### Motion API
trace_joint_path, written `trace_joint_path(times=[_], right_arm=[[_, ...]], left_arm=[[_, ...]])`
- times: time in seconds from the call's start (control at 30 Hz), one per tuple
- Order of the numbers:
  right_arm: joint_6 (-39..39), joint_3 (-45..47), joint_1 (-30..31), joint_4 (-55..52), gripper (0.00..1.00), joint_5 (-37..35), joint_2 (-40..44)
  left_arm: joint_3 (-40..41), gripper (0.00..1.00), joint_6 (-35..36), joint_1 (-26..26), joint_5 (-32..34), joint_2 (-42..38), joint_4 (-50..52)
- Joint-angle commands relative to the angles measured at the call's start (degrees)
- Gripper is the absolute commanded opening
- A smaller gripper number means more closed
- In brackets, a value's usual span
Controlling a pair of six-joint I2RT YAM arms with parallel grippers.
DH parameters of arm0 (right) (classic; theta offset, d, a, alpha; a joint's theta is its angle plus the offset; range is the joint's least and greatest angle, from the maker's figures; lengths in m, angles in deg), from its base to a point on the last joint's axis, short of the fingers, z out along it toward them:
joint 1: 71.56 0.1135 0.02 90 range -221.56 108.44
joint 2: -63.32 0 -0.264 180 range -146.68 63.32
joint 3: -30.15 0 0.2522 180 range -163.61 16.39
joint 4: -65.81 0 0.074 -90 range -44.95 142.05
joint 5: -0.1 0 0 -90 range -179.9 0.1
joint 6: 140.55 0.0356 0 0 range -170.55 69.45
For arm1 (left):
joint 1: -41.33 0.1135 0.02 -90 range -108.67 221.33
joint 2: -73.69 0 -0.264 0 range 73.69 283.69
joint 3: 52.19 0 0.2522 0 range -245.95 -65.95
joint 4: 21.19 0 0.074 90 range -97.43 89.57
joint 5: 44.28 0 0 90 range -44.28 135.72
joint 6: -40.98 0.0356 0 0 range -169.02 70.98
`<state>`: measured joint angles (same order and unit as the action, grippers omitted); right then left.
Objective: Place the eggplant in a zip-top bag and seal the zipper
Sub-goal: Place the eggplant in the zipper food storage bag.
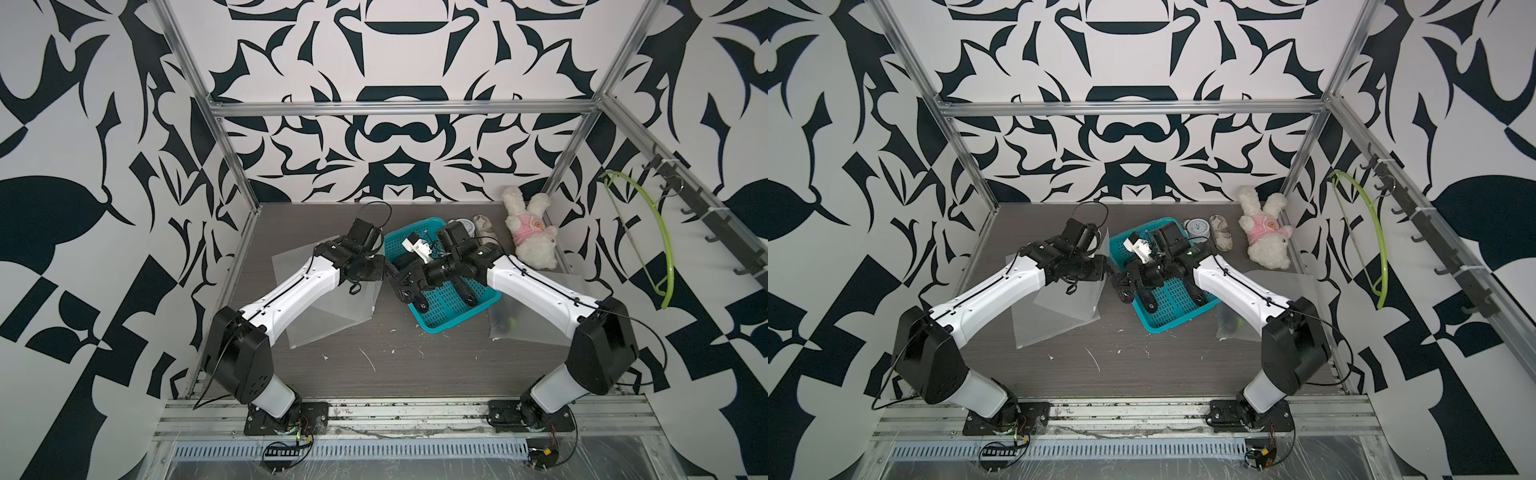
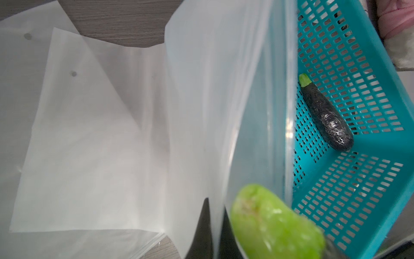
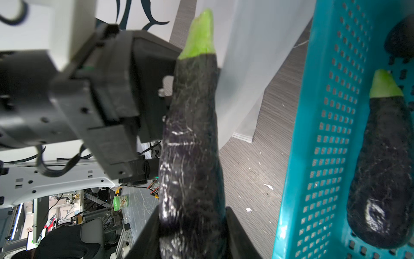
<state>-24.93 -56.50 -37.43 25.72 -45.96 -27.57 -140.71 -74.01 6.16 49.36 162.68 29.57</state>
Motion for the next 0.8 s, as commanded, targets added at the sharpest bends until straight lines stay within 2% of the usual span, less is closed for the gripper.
trace_joint_path(times=[0.0, 0.2, 0.53, 0.77], right_arm=[[0.9, -0.1, 0.3, 0.5, 0.31, 0.7, 0.1], [3.9, 0.1, 0.3, 1.1, 0.28, 1.2, -1.4], [10.3, -0.4, -0.6, 3.1, 0.28, -2.2, -3.6], [16.4, -1.6, -1.1, 9.3, 0.28, -1.8, -5.1]], left_arm=[[-0.6, 0.00, 1.0, -0.1, -0.7, -2.1, -1.0], [1.0, 0.00, 1.4, -0.6, 0.2, -3.7, -1.9], [3.3, 0.00, 5.3, -4.8, 10.0, -5.6, -1.9], [3.9, 0.00, 6.8, -7.6, 10.0, -4.5, -2.3]])
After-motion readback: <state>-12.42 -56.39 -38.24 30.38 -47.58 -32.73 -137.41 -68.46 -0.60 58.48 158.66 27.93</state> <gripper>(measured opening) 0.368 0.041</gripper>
